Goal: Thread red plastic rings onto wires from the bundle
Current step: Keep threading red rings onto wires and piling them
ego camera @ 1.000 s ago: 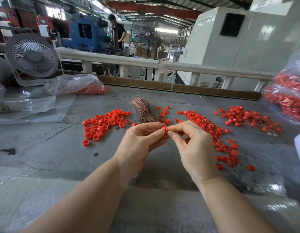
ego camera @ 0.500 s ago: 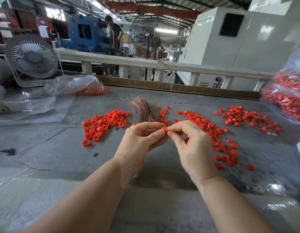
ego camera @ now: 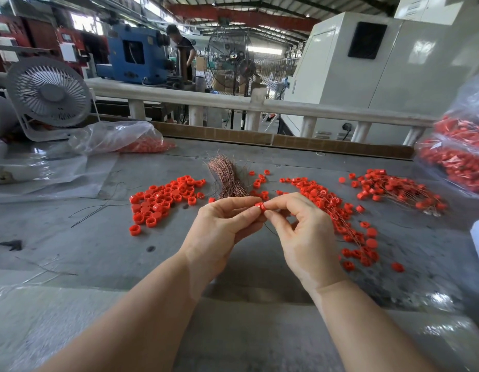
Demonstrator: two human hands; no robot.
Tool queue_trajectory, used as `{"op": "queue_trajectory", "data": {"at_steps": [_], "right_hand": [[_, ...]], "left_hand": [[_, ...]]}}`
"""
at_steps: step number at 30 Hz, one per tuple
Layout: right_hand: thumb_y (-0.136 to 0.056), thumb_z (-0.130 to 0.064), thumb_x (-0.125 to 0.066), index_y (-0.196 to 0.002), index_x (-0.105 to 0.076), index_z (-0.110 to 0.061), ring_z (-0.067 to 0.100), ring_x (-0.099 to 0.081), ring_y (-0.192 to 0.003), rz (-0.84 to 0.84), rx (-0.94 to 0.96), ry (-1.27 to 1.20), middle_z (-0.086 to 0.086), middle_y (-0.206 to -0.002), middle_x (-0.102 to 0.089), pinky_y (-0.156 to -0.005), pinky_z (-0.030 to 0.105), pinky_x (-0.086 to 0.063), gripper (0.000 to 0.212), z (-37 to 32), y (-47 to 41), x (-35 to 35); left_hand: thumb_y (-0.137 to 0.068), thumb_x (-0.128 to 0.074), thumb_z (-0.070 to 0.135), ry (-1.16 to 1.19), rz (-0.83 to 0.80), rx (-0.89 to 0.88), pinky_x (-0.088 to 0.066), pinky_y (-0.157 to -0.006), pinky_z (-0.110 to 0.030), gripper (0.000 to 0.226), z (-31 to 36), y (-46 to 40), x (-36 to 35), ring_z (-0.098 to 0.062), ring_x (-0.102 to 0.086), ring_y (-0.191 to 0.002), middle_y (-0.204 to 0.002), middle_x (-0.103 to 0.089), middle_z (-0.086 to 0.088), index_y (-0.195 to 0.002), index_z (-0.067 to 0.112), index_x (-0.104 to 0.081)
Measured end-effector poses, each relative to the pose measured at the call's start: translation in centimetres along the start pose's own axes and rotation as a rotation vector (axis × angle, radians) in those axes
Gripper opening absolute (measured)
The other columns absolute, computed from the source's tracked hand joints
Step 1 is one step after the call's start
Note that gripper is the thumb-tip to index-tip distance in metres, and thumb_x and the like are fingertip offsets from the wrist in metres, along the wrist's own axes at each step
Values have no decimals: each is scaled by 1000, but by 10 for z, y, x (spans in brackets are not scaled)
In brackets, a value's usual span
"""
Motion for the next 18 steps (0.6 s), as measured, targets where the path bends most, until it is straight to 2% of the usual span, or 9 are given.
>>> {"op": "queue_trajectory", "data": {"at_steps": [7,15,18], "right_hand": [[-80,-6,-69,-83,-70,-12,4,-55,-73,1,-19,7,-4,-80,-64,-68,7,-41,7,3,1,0],[-80,-6,-69,-82,-69,-13,0,-54,-70,4,-37,1,-8,-79,-61,-67,5,-40,7,4,1,0],[-80,-6,-68,-81,-69,-13,4,-53,-72,6,-40,-14,-8,-78,-61,-67,5,-39,7,5,0,-1]], "left_hand": [[-61,-66,8,18,-13,5,-54,-60,-16,14,-2,-1,-1,-11,-69,-67,-73,-73,-7,-67,14,-76],[-66,-64,4,49,-13,22,-54,-62,-17,16,-3,-2,-1,-12,-69,-69,-76,-73,-9,-74,11,-74],[-68,-63,3,50,-27,22,-54,-64,-17,16,-3,-2,-2,-11,-70,-71,-78,-73,-8,-74,12,-75]]}}
Point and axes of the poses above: each hand's wrist, its own y-axis away from the middle knuckle, its own x-axis out of the back of the hand, z = x × y, the point moved 3 cm from there along -y, towards the middle knuckle
